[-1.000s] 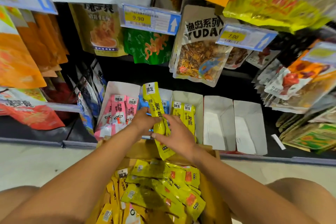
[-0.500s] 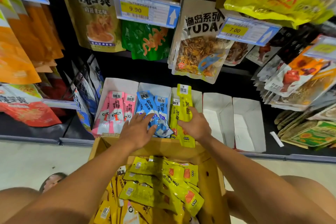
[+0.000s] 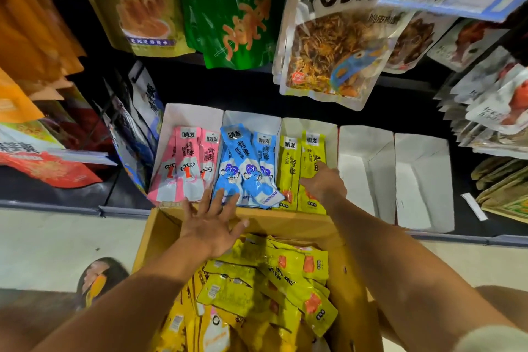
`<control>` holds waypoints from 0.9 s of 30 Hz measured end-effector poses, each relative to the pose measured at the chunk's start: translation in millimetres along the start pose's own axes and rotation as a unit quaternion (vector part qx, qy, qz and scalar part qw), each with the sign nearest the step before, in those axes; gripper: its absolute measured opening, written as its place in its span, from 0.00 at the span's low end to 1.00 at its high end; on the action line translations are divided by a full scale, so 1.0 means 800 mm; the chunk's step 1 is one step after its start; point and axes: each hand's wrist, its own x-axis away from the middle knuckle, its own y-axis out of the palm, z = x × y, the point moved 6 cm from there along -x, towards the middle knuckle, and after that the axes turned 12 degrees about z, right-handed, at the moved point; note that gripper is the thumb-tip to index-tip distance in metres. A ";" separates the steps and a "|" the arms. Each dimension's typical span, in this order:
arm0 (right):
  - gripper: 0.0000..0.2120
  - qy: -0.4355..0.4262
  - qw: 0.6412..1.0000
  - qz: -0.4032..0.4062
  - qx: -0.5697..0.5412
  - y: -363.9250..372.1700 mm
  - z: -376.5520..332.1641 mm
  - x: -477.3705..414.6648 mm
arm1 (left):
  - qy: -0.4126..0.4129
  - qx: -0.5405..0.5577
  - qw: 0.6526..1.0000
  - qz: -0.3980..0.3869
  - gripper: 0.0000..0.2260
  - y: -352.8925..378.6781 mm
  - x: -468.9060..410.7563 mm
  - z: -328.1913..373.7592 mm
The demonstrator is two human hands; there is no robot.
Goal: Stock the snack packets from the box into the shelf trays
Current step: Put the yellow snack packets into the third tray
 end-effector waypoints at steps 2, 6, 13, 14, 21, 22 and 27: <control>0.36 0.006 1.000 -0.004 0.001 0.012 0.003 -0.007 | -0.002 -0.007 1.000 0.003 0.33 0.001 -0.001 0.000; 0.35 0.002 1.000 -0.007 0.016 0.033 0.012 -0.017 | -0.004 -0.014 1.000 0.005 0.34 0.002 -0.004 0.001; 0.39 -0.014 0.999 -0.003 0.037 0.047 0.020 -0.020 | -0.006 -0.026 1.000 0.000 0.34 0.000 -0.002 0.003; 0.39 -0.018 0.999 -0.003 0.036 0.047 0.020 -0.019 | -0.008 -0.026 1.000 -0.005 0.34 -0.001 -0.002 0.003; 0.39 -0.046 0.998 -0.032 0.041 0.035 0.021 -0.011 | -0.010 -0.017 1.000 -0.016 0.34 -0.005 -0.001 0.003; 0.38 -0.051 0.997 -0.033 0.044 0.032 0.021 -0.007 | -0.008 -0.015 1.000 -0.014 0.33 -0.006 -0.001 0.002; 0.37 -0.085 0.995 -0.018 0.048 0.006 0.019 0.018 | 0.004 -0.017 1.000 0.002 0.33 -0.012 0.008 -0.004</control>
